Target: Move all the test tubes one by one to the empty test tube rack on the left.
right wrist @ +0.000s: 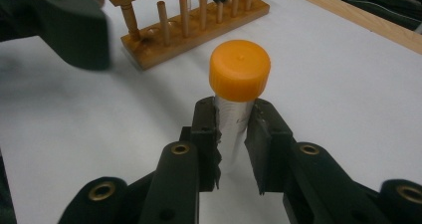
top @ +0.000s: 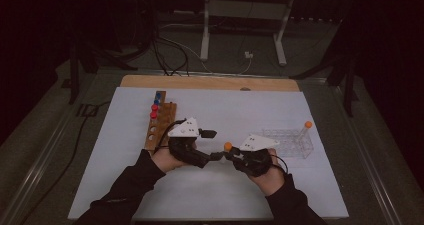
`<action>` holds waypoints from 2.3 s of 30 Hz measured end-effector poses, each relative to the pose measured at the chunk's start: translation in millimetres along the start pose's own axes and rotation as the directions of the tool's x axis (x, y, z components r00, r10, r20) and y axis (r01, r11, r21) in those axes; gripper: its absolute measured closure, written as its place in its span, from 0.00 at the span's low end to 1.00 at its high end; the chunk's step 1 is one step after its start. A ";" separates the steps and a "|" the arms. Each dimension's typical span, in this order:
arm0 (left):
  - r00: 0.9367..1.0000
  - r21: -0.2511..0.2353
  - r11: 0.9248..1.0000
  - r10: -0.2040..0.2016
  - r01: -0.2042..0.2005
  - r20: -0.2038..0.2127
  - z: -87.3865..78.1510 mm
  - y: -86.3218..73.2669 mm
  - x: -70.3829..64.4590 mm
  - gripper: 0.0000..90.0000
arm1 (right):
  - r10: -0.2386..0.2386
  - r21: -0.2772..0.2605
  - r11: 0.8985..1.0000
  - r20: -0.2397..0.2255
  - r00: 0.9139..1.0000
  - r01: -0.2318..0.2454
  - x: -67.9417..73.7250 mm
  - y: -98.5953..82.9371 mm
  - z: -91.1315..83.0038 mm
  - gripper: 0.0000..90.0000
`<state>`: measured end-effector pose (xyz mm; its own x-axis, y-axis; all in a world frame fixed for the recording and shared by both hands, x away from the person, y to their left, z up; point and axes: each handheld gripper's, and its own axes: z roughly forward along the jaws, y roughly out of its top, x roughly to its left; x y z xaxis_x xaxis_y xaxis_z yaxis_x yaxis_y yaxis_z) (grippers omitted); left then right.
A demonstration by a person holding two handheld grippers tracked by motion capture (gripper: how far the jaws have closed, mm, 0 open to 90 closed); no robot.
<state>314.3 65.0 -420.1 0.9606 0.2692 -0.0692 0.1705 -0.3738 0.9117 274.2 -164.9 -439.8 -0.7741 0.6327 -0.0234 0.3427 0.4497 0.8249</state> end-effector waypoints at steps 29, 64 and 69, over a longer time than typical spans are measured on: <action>0.997 0.027 0.997 0.067 -0.066 -0.048 14.3 9.4 1.1 0.80 | 0.044 -0.059 0.997 -0.003 0.999 -0.045 -4.8 0.2 -6.2 0.66; 0.902 -0.070 0.997 -0.066 0.040 -0.427 -139.4 -2.1 56.5 0.80 | 0.126 -0.106 0.987 0.052 0.991 -0.120 -17.7 -0.3 -16.2 0.00; 0.886 -0.059 0.997 -0.077 0.057 -0.458 -145.6 -12.8 60.9 0.80 | 0.115 -0.105 0.989 0.057 0.992 -0.109 -17.9 -0.6 -17.1 0.00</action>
<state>338.6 215.4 -377.0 0.7372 0.6736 0.0534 0.2115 -0.3051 0.9285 278.7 -187.2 -430.2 -0.6975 0.7155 0.0394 0.3672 0.3096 0.8771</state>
